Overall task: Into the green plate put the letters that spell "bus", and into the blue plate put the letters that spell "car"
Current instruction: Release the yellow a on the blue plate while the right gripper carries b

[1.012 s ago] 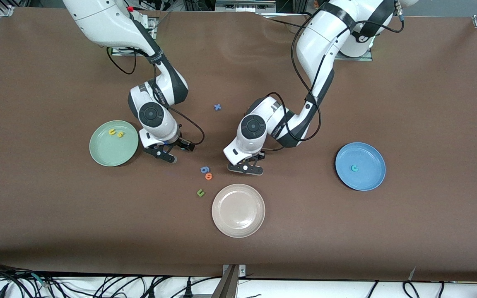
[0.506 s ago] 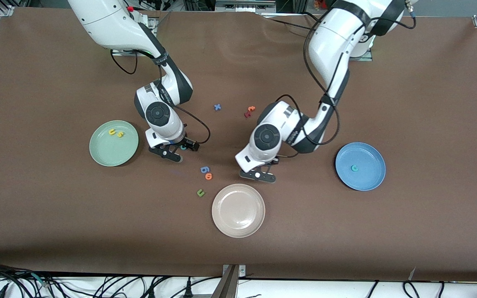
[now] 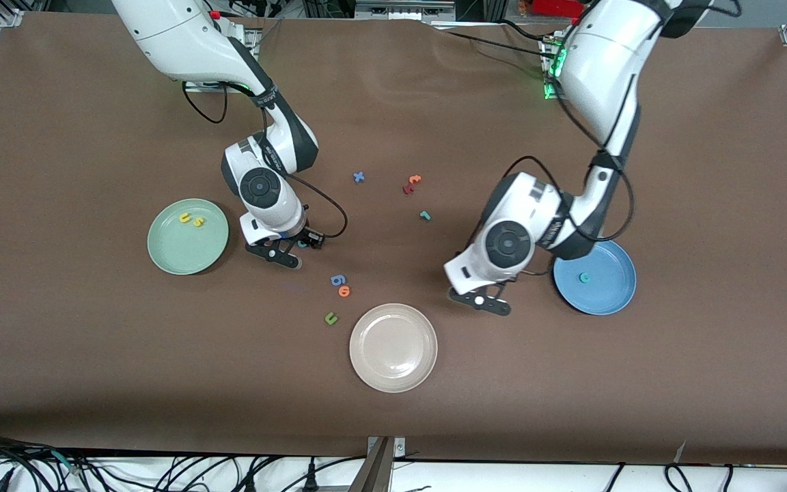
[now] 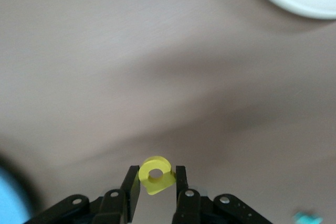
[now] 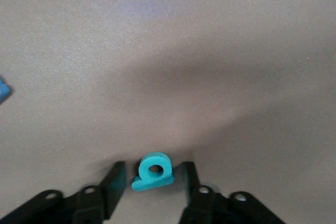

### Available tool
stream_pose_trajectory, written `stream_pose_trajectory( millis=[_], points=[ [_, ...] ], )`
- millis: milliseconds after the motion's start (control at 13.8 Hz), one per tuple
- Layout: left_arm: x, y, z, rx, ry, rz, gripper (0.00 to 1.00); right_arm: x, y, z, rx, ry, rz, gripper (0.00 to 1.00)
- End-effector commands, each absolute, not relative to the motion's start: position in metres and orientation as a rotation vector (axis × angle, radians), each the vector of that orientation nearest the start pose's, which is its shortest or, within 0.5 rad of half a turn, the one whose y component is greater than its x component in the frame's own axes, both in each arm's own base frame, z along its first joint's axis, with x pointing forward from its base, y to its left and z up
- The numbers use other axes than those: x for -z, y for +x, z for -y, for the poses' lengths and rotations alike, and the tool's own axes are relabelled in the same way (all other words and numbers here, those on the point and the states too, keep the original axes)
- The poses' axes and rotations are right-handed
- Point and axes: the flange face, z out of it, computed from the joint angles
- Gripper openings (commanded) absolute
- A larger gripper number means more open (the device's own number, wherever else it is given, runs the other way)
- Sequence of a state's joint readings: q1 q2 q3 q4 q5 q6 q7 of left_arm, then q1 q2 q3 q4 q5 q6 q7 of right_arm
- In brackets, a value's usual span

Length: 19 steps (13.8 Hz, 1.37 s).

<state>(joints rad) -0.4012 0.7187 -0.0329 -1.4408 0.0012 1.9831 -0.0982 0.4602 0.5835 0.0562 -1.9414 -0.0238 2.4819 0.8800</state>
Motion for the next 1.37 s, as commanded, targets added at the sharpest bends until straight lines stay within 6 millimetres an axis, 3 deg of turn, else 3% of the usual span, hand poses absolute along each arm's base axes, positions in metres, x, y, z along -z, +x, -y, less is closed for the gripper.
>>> stream_pose_trajectory(
  millis=[0,145,361,578,723,867,1012,1084,1301],
  points=[
    [-0.277,0.615,0.216,-0.275,-3.013,-0.641,0.25,-0.169,0.536,-0.303,-0.073,-3.123,-0.529,0.13],
    [-0.278,0.605,0.164,-0.277,-2.984,-0.69,0.25,-0.17,0.536,-0.303,-0.074,-3.124,-0.532,0.07],
    [-0.269,0.61,0.096,-0.243,-2.991,-0.781,0.25,-0.179,0.539,-0.298,-0.081,-3.131,-0.533,0.02],
    [-0.252,0.603,0.082,-0.223,-2.999,-0.775,0.29,-0.22,0.552,-0.27,-0.122,-3.183,-0.508,0.02],
    [-0.246,0.604,0.081,-0.225,-3.007,-0.746,1.0,-0.247,0.559,-0.237,-0.188,-3.234,-0.427,0.02],
    [-0.25,0.605,0.081,-0.24,-3.025,-0.7,1.0,-0.267,0.567,-0.2,-0.236,-3.265,-0.352,0.02],
    [-0.254,0.606,0.092,-0.229,-3.052,-0.54,1.0,-0.274,0.574,-0.158,-0.292,-3.287,-0.253,0.02],
    [-0.258,0.604,0.11,-0.223,-3.067,-0.449,1.0,-0.273,0.577,-0.137,-0.313,-3.293,-0.206,0.02],
    [-0.263,0.573,0.222,-0.23,-3.129,-0.039,1.0,-0.256,0.581,-0.078,-0.372,-3.294,-0.077,0.02]
  ],
)
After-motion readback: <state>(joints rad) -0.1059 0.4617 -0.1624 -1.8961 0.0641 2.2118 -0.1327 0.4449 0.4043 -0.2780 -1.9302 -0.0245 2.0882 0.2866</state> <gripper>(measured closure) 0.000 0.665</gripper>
